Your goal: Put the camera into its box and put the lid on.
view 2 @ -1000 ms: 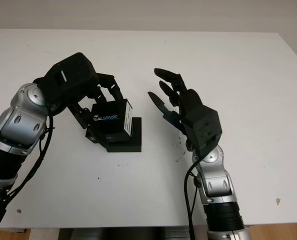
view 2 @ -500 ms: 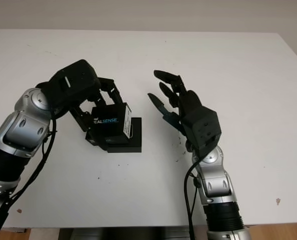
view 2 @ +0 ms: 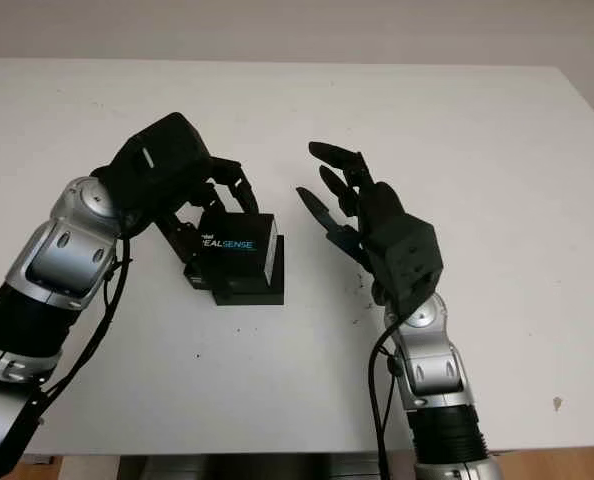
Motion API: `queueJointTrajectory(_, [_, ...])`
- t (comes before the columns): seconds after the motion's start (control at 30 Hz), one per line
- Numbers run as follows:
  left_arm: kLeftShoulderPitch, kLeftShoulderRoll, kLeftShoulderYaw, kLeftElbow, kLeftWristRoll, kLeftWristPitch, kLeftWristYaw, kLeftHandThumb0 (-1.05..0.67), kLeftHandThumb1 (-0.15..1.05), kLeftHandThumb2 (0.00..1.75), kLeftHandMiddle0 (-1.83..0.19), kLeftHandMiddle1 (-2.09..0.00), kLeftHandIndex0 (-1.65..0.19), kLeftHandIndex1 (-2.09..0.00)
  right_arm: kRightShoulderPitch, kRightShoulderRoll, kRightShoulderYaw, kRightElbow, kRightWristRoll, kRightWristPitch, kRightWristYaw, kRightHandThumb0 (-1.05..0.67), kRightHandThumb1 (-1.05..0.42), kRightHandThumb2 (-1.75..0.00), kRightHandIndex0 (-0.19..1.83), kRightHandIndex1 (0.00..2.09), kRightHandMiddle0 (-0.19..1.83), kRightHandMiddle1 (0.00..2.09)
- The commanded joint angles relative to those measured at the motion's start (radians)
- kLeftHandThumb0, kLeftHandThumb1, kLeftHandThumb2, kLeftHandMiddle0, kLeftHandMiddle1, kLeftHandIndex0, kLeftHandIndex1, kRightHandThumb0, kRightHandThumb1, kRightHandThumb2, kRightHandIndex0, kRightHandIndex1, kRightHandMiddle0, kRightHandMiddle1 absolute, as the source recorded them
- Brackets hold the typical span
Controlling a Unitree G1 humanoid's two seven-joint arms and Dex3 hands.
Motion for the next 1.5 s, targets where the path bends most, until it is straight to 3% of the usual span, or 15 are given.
queueJointTrajectory(0.0, [-0.036, -0.022, 0.017, -0.004, -0.015, 0.049, 0.001, -0.30, 1.05, 0.17, -0.53, -1.83, -0.34, -1.79, 0.005, 0.002, -0.004, -0.020, -0.001, 0.001, -0.004, -0.67, -1.05, -0.27, 0.28, 0.10, -0.03, 0.78])
queueJointTrajectory(0.23, [-0.052, -0.063, 0.012, -0.015, -0.050, 0.107, 0.022, -0.32, 1.05, 0.18, -0.59, -1.80, -0.44, -1.76, 0.009, 0.007, -0.003, -0.025, 0.003, 0.009, -0.006, -0.67, -1.05, -0.27, 0.27, 0.09, -0.03, 0.76])
queueJointTrajectory(0.63, [-0.058, -0.064, -0.027, -0.048, -0.058, 0.188, 0.042, -0.30, 1.05, 0.18, -0.53, -1.82, -0.40, -1.77, 0.021, 0.006, 0.001, -0.042, -0.002, 0.030, -0.009, -0.68, -1.05, -0.28, 0.26, 0.08, -0.03, 0.73])
queueJointTrajectory(1.0, [0.007, 0.002, -0.064, -0.064, -0.034, -0.034, 0.014, -0.33, 1.05, 0.17, -0.62, -1.86, -0.45, -1.80, 0.022, 0.001, -0.003, -0.037, 0.002, 0.034, -0.003, -0.68, -1.05, -0.27, 0.26, 0.07, 0.00, 0.66])
queueJointTrajectory(1.2, [0.014, 0.040, -0.077, -0.061, -0.012, -0.106, -0.034, -0.34, 1.05, 0.18, -0.61, -1.85, -0.46, -1.79, 0.022, -0.002, -0.008, -0.033, 0.006, 0.029, 0.005, -0.67, -1.05, -0.27, 0.26, 0.07, 0.01, 0.65])
queueJointTrajectory(1.33, [0.053, 0.110, -0.113, -0.057, 0.076, -0.355, -0.018, -0.32, 1.05, 0.17, -0.48, -1.81, -0.35, -1.83, 0.022, -0.004, -0.011, -0.032, 0.009, 0.031, 0.011, -0.67, -1.05, -0.26, 0.27, 0.07, 0.01, 0.66])
queueJointTrajectory(1.4, [0.066, 0.132, -0.131, -0.062, 0.146, -0.421, 0.000, -0.33, 1.05, 0.15, -0.31, -2.00, -0.24, -1.92, 0.024, -0.006, -0.012, -0.035, 0.009, 0.033, 0.015, -0.67, -1.05, -0.26, 0.27, 0.07, 0.01, 0.66])
queueJointTrajectory(1.47, [0.080, 0.148, -0.144, -0.077, 0.218, -0.470, 0.020, -0.33, 1.05, 0.13, -0.20, -2.02, -0.12, -1.89, 0.025, -0.007, -0.013, -0.038, 0.010, 0.034, 0.018, -0.67, -1.05, -0.26, 0.27, 0.07, 0.01, 0.66])
